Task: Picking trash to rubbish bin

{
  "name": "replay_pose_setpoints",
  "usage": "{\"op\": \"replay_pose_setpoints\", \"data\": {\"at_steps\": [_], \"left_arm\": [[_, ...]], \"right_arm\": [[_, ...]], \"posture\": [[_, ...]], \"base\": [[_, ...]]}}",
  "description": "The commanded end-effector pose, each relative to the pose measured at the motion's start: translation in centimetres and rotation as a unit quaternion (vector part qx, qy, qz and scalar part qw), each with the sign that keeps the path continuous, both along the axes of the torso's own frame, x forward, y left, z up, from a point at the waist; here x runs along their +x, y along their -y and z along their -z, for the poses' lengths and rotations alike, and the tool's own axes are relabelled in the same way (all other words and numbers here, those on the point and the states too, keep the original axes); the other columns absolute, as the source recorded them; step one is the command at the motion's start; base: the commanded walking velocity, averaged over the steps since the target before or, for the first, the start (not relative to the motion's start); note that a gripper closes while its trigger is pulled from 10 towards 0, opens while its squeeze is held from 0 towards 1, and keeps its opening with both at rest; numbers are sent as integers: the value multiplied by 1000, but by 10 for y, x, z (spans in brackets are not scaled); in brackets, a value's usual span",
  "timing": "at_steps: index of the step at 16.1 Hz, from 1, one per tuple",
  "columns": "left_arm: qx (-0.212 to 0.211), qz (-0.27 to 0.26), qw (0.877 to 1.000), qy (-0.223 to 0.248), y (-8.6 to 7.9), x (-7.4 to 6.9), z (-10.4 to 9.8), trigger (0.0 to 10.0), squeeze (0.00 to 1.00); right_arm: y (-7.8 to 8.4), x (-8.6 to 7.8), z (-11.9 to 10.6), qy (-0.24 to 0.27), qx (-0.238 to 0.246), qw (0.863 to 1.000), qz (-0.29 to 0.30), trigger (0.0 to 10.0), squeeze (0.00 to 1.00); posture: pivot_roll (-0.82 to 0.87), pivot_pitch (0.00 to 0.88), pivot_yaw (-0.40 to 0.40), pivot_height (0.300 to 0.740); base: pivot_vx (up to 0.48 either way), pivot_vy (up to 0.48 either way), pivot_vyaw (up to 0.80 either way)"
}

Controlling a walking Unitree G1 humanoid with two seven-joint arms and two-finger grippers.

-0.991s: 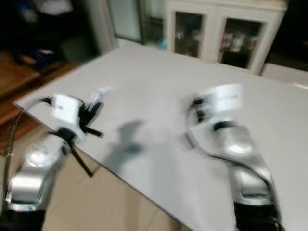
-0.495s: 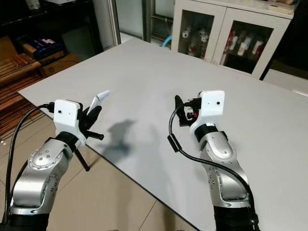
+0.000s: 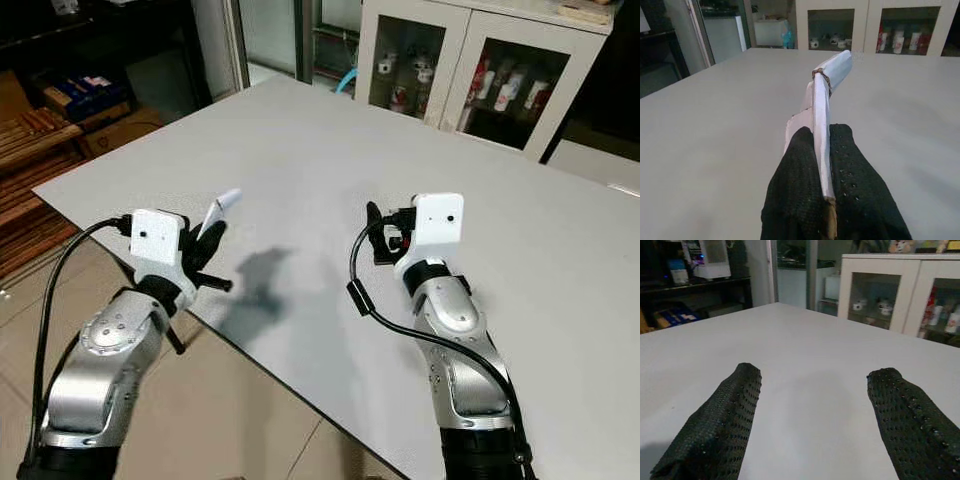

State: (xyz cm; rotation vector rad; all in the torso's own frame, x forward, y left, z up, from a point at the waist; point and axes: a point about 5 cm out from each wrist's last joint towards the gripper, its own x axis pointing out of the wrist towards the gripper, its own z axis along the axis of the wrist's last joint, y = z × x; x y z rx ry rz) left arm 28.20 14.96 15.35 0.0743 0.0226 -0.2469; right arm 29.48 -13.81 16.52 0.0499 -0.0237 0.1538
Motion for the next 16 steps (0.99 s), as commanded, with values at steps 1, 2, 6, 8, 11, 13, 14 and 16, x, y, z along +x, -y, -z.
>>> {"op": "replay_pose_setpoints", "data": {"at_steps": [1, 2, 6, 8, 11, 13, 14, 16], "left_arm": [[7, -9, 1000, -1, -2, 1, 1, 10000, 0], [18, -13, 1000, -7, -4, 0, 3, 10000, 0], [-3, -28, 999, -24, -11, -7, 7, 10000, 0], [11, -26, 999, -21, -11, -7, 8, 10000, 0], [24, -21, 999, -9, -11, -4, 4, 10000, 0], [24, -13, 1000, -8, -11, -3, 3, 10000, 0], [17, -8, 1000, -9, -11, -2, 1, 10000, 0], [19, -4, 1000, -15, -12, -1, 0, 10000, 0]], "right_arm": [[3, 1, 4, -5, -4, 1000, 11, 10000, 0], [3, 0, 6, -10, -6, 1000, 13, 10000, 0], [1, -4, 10, -17, -2, 1000, 8, 10000, 0], [0, -4, 11, -20, -1, 1000, 9, 10000, 0], [-1, -6, 12, -21, 7, 1000, 15, 10000, 0], [-2, -7, 12, -20, 11, 1000, 19, 10000, 0], [-1, -8, 11, -19, 15, 999, 25, 10000, 0], [0, -8, 10, -19, 18, 999, 32, 10000, 0]], "posture": [[-11, 18, -6, 740], [-10, 18, -10, 740], [-4, 11, -18, 740], [-2, 10, -17, 740], [-2, 7, -11, 740], [-7, 6, 7, 740], [-8, 7, 15, 740], [-5, 7, 25, 740]], "base": [[0, 0, 0], [0, 0, -800], [0, 0, -800], [0, 0, -800], [0, 0, -800], [0, 0, -800], [0, 0, -800], [0, 0, -800]]}}
